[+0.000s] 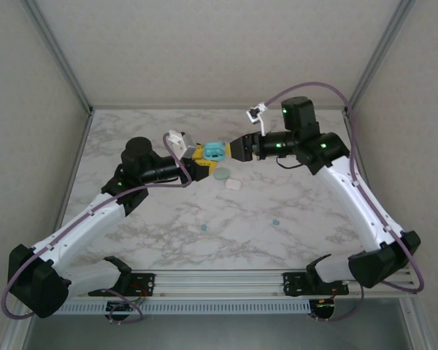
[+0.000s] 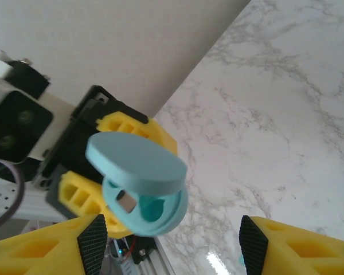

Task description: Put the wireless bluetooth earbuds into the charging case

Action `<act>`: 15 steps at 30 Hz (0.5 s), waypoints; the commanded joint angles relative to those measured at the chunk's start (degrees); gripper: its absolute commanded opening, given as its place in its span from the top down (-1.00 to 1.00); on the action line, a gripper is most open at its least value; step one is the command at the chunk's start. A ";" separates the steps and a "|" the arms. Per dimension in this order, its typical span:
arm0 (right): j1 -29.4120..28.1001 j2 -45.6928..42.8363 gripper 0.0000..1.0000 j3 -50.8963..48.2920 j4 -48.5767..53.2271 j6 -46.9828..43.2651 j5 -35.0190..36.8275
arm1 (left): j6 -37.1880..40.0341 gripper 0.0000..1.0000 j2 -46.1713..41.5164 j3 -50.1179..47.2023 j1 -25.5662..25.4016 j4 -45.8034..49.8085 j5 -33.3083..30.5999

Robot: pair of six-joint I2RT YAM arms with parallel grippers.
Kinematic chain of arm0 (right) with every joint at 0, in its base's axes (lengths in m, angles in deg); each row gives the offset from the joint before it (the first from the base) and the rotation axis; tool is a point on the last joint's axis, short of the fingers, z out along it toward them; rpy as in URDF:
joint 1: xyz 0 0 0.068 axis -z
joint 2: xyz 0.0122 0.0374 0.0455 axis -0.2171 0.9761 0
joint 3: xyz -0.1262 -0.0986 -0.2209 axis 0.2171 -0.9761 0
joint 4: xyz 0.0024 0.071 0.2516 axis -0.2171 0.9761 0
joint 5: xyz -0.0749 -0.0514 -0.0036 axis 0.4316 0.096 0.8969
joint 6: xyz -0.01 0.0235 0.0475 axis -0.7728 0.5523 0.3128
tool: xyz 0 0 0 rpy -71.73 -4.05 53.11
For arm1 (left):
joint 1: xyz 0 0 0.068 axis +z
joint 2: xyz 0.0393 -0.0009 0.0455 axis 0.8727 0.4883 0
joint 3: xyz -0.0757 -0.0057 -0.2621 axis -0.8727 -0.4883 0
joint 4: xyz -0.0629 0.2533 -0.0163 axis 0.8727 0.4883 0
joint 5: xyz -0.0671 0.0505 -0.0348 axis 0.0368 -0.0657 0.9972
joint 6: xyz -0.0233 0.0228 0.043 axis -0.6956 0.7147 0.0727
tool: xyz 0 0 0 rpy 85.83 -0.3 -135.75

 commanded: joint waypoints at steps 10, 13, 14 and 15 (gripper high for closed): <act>-1.07 3.48 -0.33 4.74 -2.53 1.79 6.76 | 0.12 0.41 -0.73 2.12 -0.89 -0.01 2.26; -1.05 3.31 -0.33 4.62 -1.63 0.39 3.29 | -0.02 0.41 -0.69 2.12 -0.89 -0.08 1.20; -1.05 3.03 -0.34 4.40 -1.16 0.13 3.30 | -0.18 0.41 -0.74 1.99 -0.89 -0.31 0.90; -1.05 2.53 -0.34 4.08 -0.80 0.05 3.61 | -0.24 0.41 -0.68 1.87 -0.89 -0.57 0.49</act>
